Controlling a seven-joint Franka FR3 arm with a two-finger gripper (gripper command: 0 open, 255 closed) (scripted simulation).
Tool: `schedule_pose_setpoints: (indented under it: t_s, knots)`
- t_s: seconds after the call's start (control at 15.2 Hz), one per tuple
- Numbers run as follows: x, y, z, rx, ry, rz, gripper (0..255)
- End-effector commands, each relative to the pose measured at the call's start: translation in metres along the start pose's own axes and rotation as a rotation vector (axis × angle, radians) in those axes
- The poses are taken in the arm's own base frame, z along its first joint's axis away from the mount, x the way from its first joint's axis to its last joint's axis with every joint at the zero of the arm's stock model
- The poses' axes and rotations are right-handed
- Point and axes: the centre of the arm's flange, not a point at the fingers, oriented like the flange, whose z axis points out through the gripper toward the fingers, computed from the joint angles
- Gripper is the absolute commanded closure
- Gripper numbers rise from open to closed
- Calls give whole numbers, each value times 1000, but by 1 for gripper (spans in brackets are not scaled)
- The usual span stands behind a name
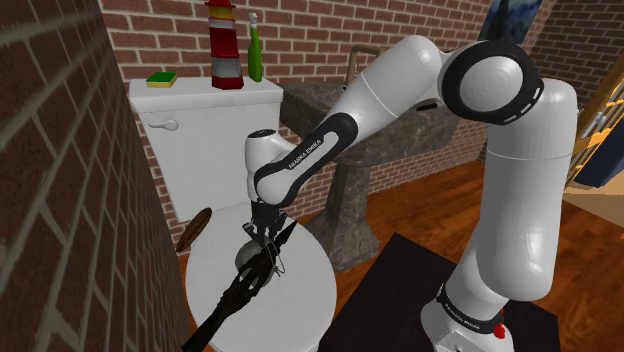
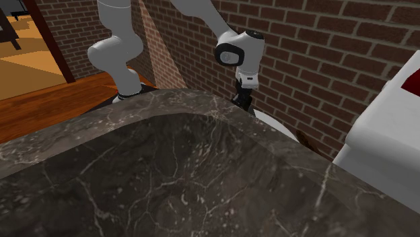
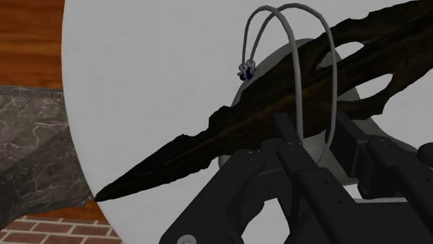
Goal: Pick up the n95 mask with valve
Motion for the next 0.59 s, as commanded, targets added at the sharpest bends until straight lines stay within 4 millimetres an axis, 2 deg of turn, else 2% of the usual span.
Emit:
schedule_pose_setpoints:
  t_s: [0.0, 0.53]
  knots:
    - [1, 0, 0, 0, 0, 0, 255]
    - [-3, -1, -42, 0, 0, 0, 255]
